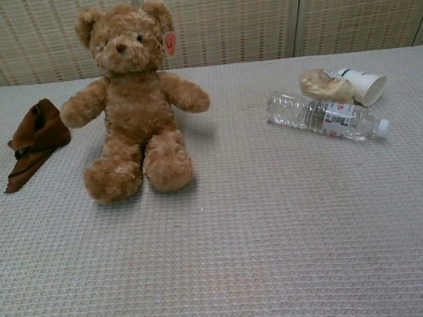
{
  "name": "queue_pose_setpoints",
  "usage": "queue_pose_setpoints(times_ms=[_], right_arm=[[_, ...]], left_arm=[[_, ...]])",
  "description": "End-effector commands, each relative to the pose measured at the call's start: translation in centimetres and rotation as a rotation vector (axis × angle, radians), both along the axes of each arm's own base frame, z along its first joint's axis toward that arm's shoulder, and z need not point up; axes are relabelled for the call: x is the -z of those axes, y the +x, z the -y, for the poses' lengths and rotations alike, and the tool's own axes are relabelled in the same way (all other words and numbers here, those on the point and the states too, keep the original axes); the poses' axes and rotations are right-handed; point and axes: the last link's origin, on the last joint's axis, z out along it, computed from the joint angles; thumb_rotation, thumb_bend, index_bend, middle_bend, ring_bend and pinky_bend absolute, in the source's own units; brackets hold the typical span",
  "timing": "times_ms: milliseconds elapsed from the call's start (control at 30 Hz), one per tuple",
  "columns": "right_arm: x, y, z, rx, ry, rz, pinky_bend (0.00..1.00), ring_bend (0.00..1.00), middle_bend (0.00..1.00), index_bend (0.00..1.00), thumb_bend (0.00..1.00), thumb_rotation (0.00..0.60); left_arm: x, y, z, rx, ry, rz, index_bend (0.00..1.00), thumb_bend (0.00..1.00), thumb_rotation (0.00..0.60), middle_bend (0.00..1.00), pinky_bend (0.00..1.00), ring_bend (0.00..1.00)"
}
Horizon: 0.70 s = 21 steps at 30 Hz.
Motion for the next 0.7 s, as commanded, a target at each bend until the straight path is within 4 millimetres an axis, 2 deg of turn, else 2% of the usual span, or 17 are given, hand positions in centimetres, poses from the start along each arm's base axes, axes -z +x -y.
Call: queue_pose_setpoints(times_ms=[33, 367, 533, 700], right_arm=[[-0.1, 0.1, -0.1, -0.006, 0.002, 0.01, 0.13, 0.0, 0.0, 0.0, 0.13, 0.6], [-1.7, 0.7, -0.2, -0.109, 0.008, 0.108, 0.13, 0.0, 0.0, 0.0, 0.13, 0.6], [-2.6, 0.7, -0.1, -0.105, -0.014, 0.152, 0.13, 0.0, 0.0, 0.0, 0.13, 0.6], [-2.8, 0.5, 0.0, -0.093, 0.003, 0.15, 0.13, 0.0, 0.0, 0.0, 0.13, 0.6]], left_arm=[[0.1, 0.0, 0.1, 0.0, -0.002, -0.004, 0.1, 0.34, 0.6, 0.2, 0.39, 0.2], [1.2, 0.4, -0.4, 0.021, 0.033, -0.033, 0.09, 0.34, 0.6, 0.2, 0.39, 0.2], [2.7, 0.9, -1.6, 0.053, 0.043, -0.024, 0.07, 0.34, 0.6, 0.19, 0.39, 0.21], [4.0, 2.2, -3.7, 0.074, -0.005, -0.042, 0.07, 0.34, 0.6, 0.18, 0.39, 0.21]])
